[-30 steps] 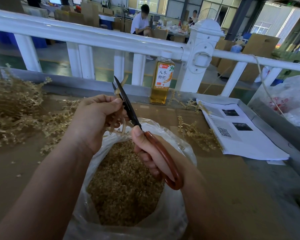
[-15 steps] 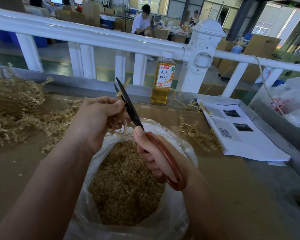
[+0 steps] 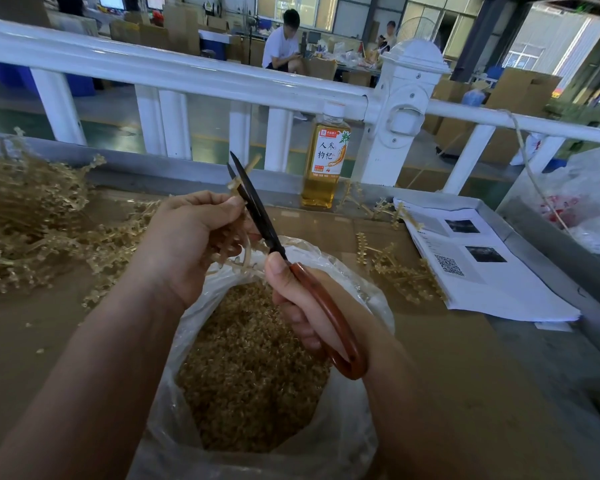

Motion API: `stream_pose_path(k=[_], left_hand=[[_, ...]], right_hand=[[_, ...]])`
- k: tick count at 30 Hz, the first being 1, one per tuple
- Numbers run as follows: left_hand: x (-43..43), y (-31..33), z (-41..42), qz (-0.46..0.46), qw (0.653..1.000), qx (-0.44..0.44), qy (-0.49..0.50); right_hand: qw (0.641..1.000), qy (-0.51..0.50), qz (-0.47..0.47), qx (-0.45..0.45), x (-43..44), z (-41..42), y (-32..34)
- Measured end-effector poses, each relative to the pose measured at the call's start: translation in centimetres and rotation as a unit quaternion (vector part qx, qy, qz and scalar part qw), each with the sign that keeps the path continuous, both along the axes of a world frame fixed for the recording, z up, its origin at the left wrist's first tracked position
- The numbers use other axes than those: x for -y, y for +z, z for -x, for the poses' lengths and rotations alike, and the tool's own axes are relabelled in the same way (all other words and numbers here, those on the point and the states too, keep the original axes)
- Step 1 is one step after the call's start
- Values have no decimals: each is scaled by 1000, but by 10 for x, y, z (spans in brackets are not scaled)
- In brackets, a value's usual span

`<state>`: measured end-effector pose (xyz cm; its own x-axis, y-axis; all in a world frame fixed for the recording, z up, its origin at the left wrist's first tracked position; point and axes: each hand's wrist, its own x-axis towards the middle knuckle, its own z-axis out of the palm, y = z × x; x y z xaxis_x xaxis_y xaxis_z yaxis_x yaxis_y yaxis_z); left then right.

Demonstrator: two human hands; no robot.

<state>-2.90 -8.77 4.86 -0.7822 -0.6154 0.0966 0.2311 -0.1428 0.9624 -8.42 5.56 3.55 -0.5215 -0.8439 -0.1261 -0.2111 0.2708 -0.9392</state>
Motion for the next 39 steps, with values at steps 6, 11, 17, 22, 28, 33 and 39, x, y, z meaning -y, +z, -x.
stream_pose_path(k=[6,11,17,22,28,33,39], left_hand=[[15,-1,-2,-93,990,-53,92],[20,-5,-3,-31,997,-12,71],[4,-3,1,-36,999,13,5],[-3,-4,3,-32,999,27,7],[-14,-5,2,-4,998,34,-50],[-16,-4,0,-9,996,42,-79],[-1,-3,-3,-1,988,83,-126]], right_hand=[[1000,-2,9,10,-2,3,-2],[989,-98,65,93,-1,8,-5],[971,-128,116,163,2,9,-3],[958,-134,159,199,3,7,-3],[953,-141,190,188,2,7,-5],[959,-190,157,142,4,5,2],[934,-272,224,58,2,10,-4]])
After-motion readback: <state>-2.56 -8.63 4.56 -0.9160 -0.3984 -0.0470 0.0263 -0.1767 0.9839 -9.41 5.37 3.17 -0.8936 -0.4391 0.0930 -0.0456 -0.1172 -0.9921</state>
